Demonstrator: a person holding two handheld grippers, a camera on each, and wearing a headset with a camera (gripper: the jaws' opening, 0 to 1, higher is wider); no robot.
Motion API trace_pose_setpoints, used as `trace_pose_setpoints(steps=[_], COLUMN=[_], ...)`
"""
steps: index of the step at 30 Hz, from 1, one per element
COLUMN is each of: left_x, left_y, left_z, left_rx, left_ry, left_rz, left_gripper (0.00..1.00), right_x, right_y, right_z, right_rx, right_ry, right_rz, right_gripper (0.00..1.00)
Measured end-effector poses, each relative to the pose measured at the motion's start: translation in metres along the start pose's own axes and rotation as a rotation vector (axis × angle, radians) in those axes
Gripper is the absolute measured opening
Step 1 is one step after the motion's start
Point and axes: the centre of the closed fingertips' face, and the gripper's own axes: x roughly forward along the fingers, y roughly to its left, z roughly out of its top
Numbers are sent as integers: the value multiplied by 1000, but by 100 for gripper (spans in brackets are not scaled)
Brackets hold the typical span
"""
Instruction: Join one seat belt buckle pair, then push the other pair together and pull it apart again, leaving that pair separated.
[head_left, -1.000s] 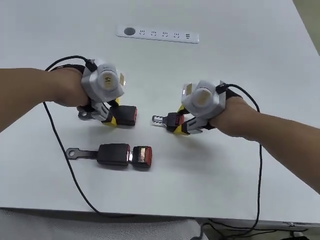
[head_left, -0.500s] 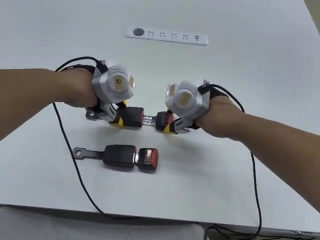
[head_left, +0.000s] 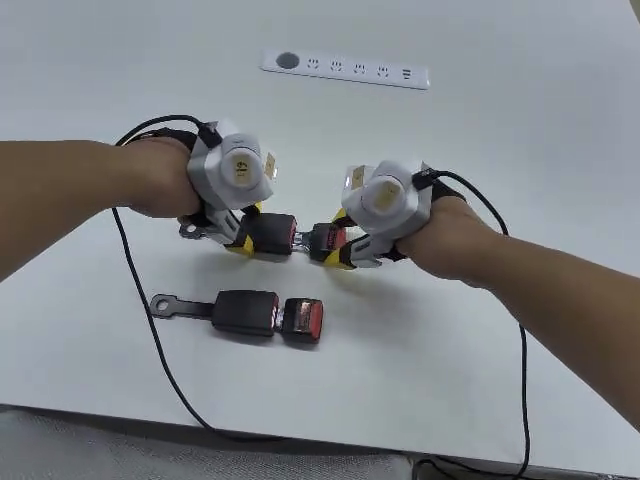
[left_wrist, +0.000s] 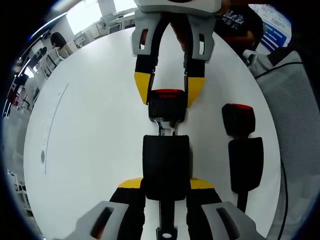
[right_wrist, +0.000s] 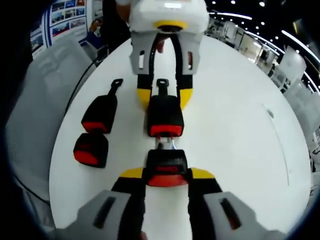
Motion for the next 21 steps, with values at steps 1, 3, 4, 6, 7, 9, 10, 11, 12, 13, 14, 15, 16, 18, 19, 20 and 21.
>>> trace_pose_setpoints(steps=[1, 3, 4, 6, 7, 9, 10, 11, 12, 13, 14, 15, 16, 18, 19, 20, 21], left_x=[0, 0, 0, 0, 0, 1, 1, 2, 2, 2, 2, 2, 2, 2, 2, 2, 2], left_y=[0, 0, 1, 1, 1, 2, 2, 3, 3, 3, 3, 3, 4, 3, 3, 3, 3], left_z=[0, 0, 0, 0, 0, 0, 0, 0, 1, 0, 0, 0, 0, 0, 0, 0, 0], left_rx=[2, 2, 0, 0, 0, -4, -4, 0, 3, 3, 2, -2, -3, -6, -7, -7, -8], left_ry=[-4, -11, -15, -22, -24, -26, -26, -23, -20, -18, -18, -19, -21, -26, -26, -27, -27], left_rz=[-1, -2, -2, -3, -3, -5, -7, -7, -8, -8, -9, -9, -8, -7, -7, -6, -5], left_gripper=[31, 31, 31, 31, 31, 31, 31, 31, 31, 31, 31, 31, 31, 31, 31, 31, 31], right_x=[1, 2, 3, 3, 4, 6, 7, 8, 10, 11, 12, 12, 11, 10, 10, 11, 11], right_y=[0, 1, 1, 0, -1, -1, -1, -1, -2, -2, -2, -2, -2, -1, -1, -1, -1], right_z=[1, 3, 3, 4, 4, 7, 10, 12, 14, 15, 16, 16, 17, 16, 16, 16, 16], right_rx=[-6, -14, -13, -15, -15, -17, -27, -27, -28, -30, -23, -24, -26, -26, -25, -23, -24], right_ry=[1, 9, 12, 14, 13, 12, 13, 12, 16, 17, 17, 15, 15, 18, 17, 17, 17], right_rz=[1, 0, -1, -1, -2, -4, -5, -4, -5, -6, -6, -6, -9, -15, -16, -16, -16], right_gripper=[30, 30, 30, 30, 30, 30, 30, 30, 30, 30, 30, 29, 29, 30, 30, 30, 30])
